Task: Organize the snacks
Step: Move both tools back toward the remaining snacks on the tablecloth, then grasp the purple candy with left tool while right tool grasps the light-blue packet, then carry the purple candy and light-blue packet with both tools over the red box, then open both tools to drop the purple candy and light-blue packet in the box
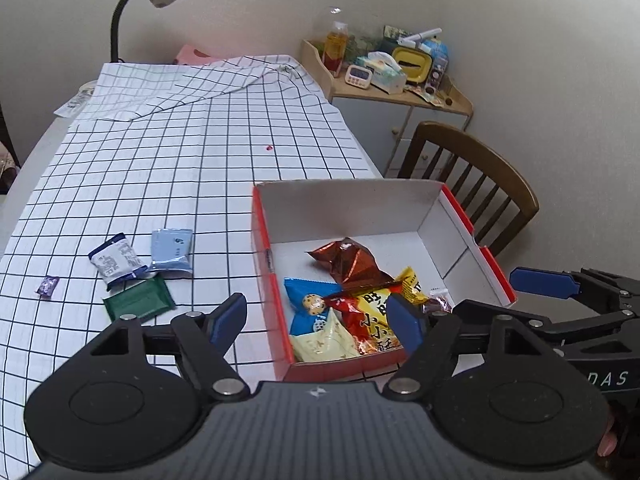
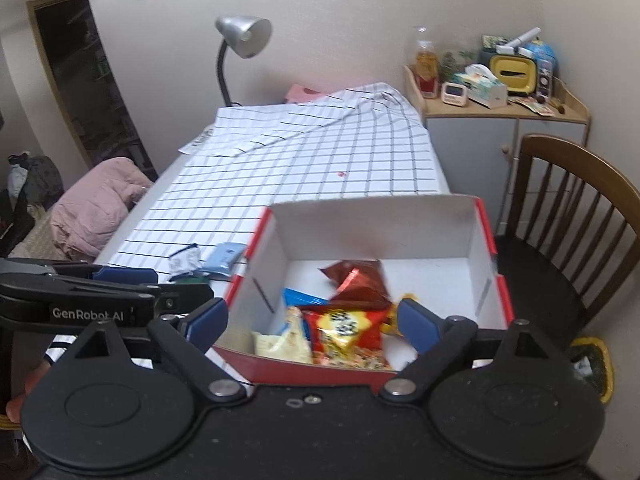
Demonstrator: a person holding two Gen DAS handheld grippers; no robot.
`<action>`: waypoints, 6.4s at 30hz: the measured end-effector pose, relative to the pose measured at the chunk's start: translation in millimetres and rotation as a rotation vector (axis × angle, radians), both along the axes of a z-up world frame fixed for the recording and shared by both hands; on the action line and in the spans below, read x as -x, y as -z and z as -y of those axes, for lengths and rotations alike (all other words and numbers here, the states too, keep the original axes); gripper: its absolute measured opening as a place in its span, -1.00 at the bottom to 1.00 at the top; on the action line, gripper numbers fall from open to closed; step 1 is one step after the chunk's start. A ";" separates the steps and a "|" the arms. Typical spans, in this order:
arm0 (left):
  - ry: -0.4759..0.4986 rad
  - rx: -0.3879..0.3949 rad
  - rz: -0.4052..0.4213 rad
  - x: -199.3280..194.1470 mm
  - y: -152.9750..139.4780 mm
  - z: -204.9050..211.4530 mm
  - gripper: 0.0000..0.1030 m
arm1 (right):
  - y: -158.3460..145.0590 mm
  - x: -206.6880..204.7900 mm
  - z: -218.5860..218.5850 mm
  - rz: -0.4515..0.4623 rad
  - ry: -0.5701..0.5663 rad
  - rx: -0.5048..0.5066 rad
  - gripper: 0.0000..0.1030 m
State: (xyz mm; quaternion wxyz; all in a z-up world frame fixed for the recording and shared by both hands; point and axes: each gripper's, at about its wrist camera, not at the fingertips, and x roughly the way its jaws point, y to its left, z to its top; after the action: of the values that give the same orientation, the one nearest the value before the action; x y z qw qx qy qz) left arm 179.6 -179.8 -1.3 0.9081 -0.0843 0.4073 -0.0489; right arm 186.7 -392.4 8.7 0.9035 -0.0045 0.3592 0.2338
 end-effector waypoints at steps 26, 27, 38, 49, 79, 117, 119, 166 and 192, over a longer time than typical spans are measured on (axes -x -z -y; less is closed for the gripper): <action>-0.166 0.033 0.005 12.3 15.4 -200.0 0.92 | 17.4 -14.2 -168.6 -0.048 -0.076 0.004 1.00; -0.178 0.033 -0.002 9.9 17.8 -210.0 0.92 | 21.0 -19.3 -175.1 -0.059 -0.066 0.005 1.00; -0.274 0.048 -0.114 -30.3 58.0 -293.5 0.92 | 61.3 -71.3 -237.0 -0.148 0.010 0.072 0.99; -0.273 0.015 -0.185 -71.2 96.1 -314.5 0.92 | 106.5 -128.3 -258.2 -0.236 0.086 0.134 0.94; -0.238 -0.099 -0.251 -101.1 154.3 -305.7 -0.37 | 163.3 -171.5 -284.0 -0.299 0.100 0.193 -0.01; -0.157 0.004 -0.144 -29.8 46.5 -226.8 -0.66 | 46.9 -61.4 -198.3 -0.155 -0.012 0.083 -0.11; -0.131 0.008 -0.133 -28.7 38.1 -209.0 -0.66 | 38.7 -55.4 -184.0 -0.145 -0.007 0.073 -0.12; 0.077 -0.069 -0.258 -99.8 95.6 53.3 -0.66 | 92.1 -93.2 35.6 -0.222 0.172 0.187 -0.11; 0.103 -0.042 -0.212 -73.8 74.5 47.8 -0.50 | 66.4 -64.0 37.6 -0.170 0.122 0.122 0.24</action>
State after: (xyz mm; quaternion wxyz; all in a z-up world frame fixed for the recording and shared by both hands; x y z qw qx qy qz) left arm 253.4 -227.5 -75.8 0.8577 -0.0491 0.5059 -0.0776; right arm 250.7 -430.0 -57.6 0.8803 -0.0177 0.4478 0.1558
